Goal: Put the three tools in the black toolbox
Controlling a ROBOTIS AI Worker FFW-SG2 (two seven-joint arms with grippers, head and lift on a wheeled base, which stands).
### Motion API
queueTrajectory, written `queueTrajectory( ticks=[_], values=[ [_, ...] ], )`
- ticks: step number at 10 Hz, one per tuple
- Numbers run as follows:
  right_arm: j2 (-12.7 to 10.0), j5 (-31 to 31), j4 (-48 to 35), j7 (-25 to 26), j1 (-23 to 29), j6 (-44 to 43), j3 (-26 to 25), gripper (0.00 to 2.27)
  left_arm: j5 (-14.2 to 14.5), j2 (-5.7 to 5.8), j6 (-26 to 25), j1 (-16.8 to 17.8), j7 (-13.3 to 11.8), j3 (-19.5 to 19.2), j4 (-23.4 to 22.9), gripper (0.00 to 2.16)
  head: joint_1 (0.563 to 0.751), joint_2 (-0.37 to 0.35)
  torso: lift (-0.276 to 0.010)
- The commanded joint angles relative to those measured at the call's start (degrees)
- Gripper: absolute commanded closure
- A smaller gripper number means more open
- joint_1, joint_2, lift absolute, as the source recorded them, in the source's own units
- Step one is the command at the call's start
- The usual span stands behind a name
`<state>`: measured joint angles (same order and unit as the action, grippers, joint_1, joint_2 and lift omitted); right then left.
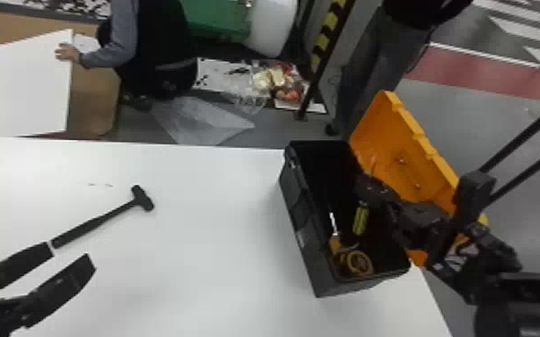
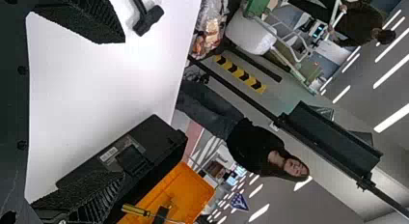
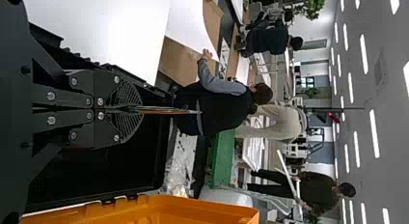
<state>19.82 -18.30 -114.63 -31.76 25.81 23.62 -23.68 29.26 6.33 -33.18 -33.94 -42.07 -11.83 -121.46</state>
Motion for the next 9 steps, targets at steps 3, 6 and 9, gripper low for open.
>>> queueTrajectory(
  ticks=[3, 6, 9],
  values=[
    [0.9, 0.9, 7.6, -0.2, 0.7, -7.3, 3.0, 1.91, 0.0, -0.17, 0.0, -0.2, 0.0, 0.0, -0.2, 0.02, 0.695, -0.318, -0.055],
    [1.3, 0.8, 10.1, 0.0, 0.8, -9.8, 4.3, 0.67, 0.0, -0.26, 0.2, -0.5, 0.0, 0.0, -0.4, 0.02, 0.695, -0.325, -0.055],
    [0.6, -7.4, 7.1, 0.0, 2.0, -4.8, 3.0, 0.06, -0.6, -0.44, 0.3, -0.5, 1.0, -0.6, -0.4, 0.02, 0.695, -0.321, -0.055]
  ],
)
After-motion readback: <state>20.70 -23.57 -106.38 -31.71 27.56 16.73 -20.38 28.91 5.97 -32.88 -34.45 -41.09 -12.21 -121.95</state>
